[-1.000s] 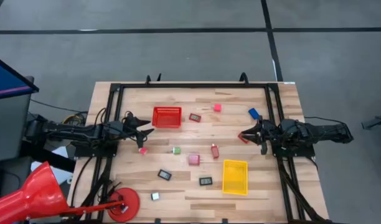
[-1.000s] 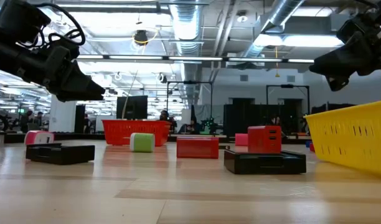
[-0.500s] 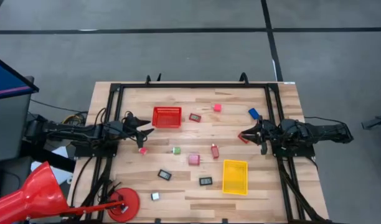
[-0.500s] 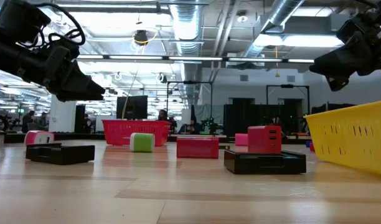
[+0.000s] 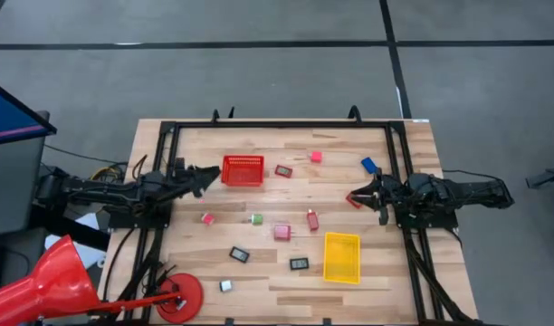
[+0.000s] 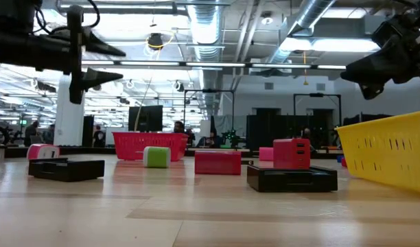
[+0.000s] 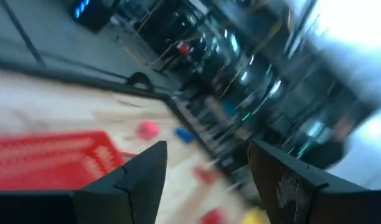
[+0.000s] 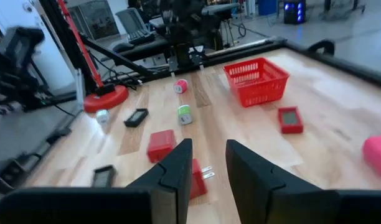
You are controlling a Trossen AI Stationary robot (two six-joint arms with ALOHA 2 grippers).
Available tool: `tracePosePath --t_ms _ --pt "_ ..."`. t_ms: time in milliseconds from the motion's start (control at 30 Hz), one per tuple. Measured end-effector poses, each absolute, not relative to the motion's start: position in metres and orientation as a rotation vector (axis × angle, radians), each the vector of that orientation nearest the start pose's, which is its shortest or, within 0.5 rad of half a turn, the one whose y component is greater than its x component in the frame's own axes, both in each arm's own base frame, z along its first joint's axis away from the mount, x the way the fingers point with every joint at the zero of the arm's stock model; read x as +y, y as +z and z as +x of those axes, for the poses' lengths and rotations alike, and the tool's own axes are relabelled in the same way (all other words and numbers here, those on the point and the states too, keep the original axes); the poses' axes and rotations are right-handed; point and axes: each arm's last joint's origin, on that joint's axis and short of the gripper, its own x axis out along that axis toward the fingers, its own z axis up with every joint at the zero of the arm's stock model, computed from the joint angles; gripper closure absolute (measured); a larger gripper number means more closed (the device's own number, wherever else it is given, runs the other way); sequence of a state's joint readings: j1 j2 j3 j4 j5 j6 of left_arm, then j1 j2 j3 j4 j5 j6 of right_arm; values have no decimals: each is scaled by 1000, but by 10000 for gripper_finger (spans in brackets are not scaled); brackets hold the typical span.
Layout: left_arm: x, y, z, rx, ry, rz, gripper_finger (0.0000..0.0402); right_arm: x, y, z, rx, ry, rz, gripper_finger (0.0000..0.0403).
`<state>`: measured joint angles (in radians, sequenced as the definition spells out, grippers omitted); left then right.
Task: Pick & Place Office items
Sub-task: Put the right red charger adapter into the yellow basket
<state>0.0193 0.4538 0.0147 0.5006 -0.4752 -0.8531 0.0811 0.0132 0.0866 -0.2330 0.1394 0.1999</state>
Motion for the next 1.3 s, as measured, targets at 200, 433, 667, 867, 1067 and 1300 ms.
tracePosePath --t_ms 200,433,667,867,1067,1300 --pt "16 177 123 -313 417 -976 180 0 195 92 -134 -123 368 310" --pt "16 196 120 -511 344 -966 180 -5 229 80 -531 -192 451 310" --pt "17 213 117 -686 275 -938 190 -11 259 54 -963 -216 531 310" --pt "18 252 118 -829 172 -806 202 -10 282 38 -1115 -42 631 310" --pt "18 326 141 -704 209 -516 201 -6 338 36 -863 -5 548 310" --pt "26 369 162 65 654 -407 194 -8 407 65 -174 -310 567 309"
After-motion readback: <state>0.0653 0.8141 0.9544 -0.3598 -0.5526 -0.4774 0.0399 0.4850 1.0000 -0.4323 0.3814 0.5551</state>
